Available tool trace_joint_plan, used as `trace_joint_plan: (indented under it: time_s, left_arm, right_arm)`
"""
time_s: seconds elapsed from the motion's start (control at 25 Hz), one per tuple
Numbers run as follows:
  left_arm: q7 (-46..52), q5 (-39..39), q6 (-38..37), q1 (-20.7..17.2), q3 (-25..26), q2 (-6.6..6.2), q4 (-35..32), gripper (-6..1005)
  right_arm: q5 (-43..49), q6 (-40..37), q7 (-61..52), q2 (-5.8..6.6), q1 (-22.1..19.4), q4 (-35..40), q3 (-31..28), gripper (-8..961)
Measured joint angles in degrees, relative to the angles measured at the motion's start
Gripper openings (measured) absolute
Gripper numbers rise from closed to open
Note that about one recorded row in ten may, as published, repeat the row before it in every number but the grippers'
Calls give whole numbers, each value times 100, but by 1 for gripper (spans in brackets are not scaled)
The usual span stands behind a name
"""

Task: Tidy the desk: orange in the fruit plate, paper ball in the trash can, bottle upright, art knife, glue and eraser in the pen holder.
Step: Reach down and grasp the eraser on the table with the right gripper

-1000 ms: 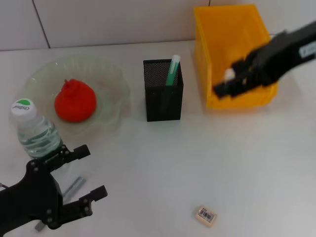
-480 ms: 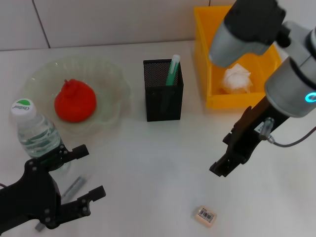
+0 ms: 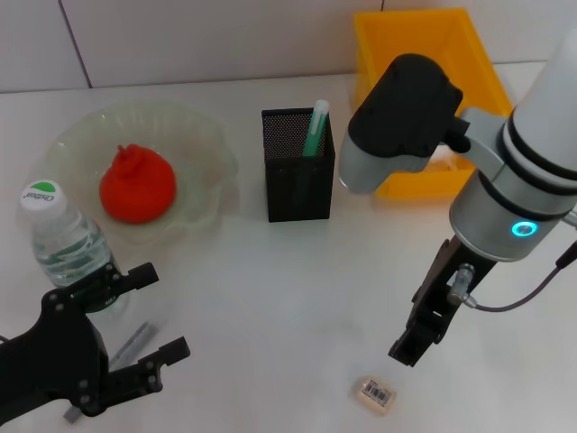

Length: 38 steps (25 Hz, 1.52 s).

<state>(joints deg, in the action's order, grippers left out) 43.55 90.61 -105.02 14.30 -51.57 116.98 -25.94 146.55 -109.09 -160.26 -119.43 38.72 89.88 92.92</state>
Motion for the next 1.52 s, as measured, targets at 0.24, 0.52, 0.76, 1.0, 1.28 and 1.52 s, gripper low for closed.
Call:
trace_joint_plan:
  time_s: [0.24, 0.52, 0.76, 1.0, 1.28, 1.52]
  left_arm:
    - [-2, 0, 21, 16, -2, 14, 1, 810]
    - [0, 0, 35, 28, -9, 17, 1, 810]
    - [3, 0, 36, 29, -21, 8, 1, 810]
    - [1, 0, 25, 5, -49, -10, 1, 810]
    - [-15, 0, 0, 2, -49, -18, 1, 810]
    - [-22, 7, -1, 2, -54, -18, 1, 810]
  right_arm:
    - [-59, 114, -244, -9, 62, -229, 255, 743]
    - [-570, 284, -394, -13, 108, -705, 354, 742]
    - [-518, 382, -595, -17, 145, -653, 810, 742]
    - [-483, 529, -820, -19, 157, -697, 905, 741]
    - [-427, 727, -909, -30, 154, -854, 1144, 740]
    - [-372, 922, -916, -37, 172, -971, 1262, 738]
